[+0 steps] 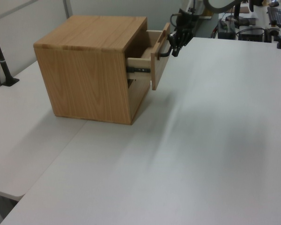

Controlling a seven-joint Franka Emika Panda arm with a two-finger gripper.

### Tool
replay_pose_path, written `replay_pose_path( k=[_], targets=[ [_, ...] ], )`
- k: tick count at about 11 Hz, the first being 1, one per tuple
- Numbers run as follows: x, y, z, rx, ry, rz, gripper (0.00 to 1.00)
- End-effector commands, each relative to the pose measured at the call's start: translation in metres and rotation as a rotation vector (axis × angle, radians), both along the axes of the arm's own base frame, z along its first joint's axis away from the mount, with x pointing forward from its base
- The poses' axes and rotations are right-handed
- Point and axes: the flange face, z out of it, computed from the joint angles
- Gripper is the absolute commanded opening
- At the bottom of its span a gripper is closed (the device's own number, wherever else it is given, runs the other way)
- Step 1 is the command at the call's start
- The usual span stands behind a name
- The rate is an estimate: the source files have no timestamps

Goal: Close the drawer by sliding it
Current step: 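Push the drawer front with the gripper into the cabinet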

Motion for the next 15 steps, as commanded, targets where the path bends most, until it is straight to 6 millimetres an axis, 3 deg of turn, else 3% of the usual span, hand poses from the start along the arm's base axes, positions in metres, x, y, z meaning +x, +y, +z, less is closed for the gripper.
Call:
replay_pose_path(
  k=[1, 4, 8, 12, 15],
  targets=[
    [0.028, 0.001, 0.013, 0.036, -0.065, -0.097, 0.00],
    [0.049, 0.003, 0.014, 0.041, -0.148, -0.204, 0.00],
    [0.060, 0.004, 0.010, 0.102, -0.229, -0.345, 0.00],
    [0.064, 0.003, 0.013, 0.152, -0.282, -0.432, 0.00],
    [0.058, -0.001, 0.015, 0.096, -0.274, -0.391, 0.00]
  ],
)
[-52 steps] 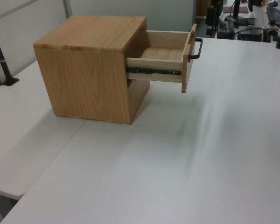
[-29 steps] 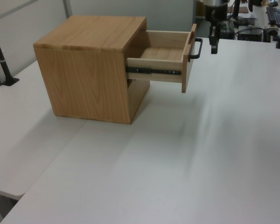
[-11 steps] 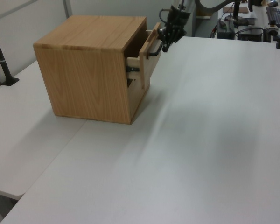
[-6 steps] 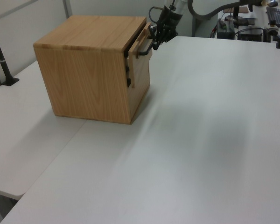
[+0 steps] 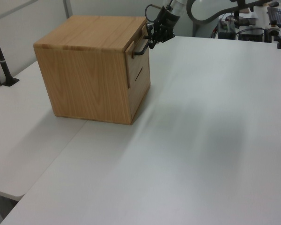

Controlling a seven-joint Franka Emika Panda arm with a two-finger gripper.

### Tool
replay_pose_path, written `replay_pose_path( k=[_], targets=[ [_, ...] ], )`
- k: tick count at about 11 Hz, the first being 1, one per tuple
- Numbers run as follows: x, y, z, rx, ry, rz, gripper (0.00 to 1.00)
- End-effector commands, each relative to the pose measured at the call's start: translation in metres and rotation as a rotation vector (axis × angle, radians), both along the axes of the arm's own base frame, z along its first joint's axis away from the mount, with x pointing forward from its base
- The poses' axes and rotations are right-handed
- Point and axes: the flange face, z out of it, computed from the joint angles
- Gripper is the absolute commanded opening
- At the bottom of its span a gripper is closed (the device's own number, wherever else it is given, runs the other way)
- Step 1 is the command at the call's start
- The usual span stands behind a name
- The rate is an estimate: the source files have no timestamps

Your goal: Close the drawer by sliding it

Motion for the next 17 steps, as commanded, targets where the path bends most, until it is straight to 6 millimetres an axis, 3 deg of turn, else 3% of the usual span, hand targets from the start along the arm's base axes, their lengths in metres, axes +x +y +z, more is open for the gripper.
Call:
replay_pose_path(
  k=[1, 3, 6, 7, 8, 9, 10, 14, 17],
  targets=[
    [-0.016, -0.007, 0.004, -0.104, 0.055, 0.092, 0.00],
    [-0.041, -0.015, 0.008, -0.150, 0.246, 0.210, 0.00],
    [-0.086, -0.024, 0.038, -0.149, 0.431, 0.286, 0.00],
    [-0.104, -0.026, 0.050, -0.161, 0.496, 0.357, 0.07],
    [-0.123, -0.026, 0.063, -0.166, 0.541, 0.412, 0.18],
    [-0.140, -0.026, 0.074, -0.170, 0.561, 0.459, 0.41],
    [-0.155, -0.028, 0.081, -0.172, 0.556, 0.489, 0.99],
    [-0.186, -0.032, 0.099, -0.206, 0.532, 0.613, 1.00],
    [-0.181, -0.064, 0.107, -0.274, 0.471, 0.737, 1.00]
  ],
)
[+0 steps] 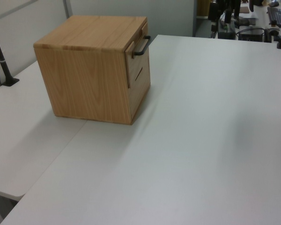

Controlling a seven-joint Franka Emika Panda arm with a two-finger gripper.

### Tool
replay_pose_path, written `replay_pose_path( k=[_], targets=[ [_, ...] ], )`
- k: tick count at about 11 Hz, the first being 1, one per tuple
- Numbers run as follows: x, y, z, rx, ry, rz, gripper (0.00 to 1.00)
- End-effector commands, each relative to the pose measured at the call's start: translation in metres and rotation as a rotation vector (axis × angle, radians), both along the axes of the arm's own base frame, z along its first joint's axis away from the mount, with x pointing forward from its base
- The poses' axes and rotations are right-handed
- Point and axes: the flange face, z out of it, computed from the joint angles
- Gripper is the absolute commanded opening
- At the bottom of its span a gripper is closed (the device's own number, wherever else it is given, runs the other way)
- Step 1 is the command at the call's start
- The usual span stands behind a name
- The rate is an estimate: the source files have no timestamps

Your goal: Close the drawer by sliding it

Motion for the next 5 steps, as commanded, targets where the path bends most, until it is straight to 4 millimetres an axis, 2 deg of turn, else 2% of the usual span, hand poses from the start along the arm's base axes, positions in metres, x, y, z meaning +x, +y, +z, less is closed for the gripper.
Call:
replay_pose_path(
  k=[1, 5],
  targets=[
    [-0.0019, -0.0315, 0.0045, -0.008, -0.054, 0.187, 1.00],
    [0.0022, -0.0330, 0.0074, -0.009, -0.066, 0.209, 1.00]
  ],
)
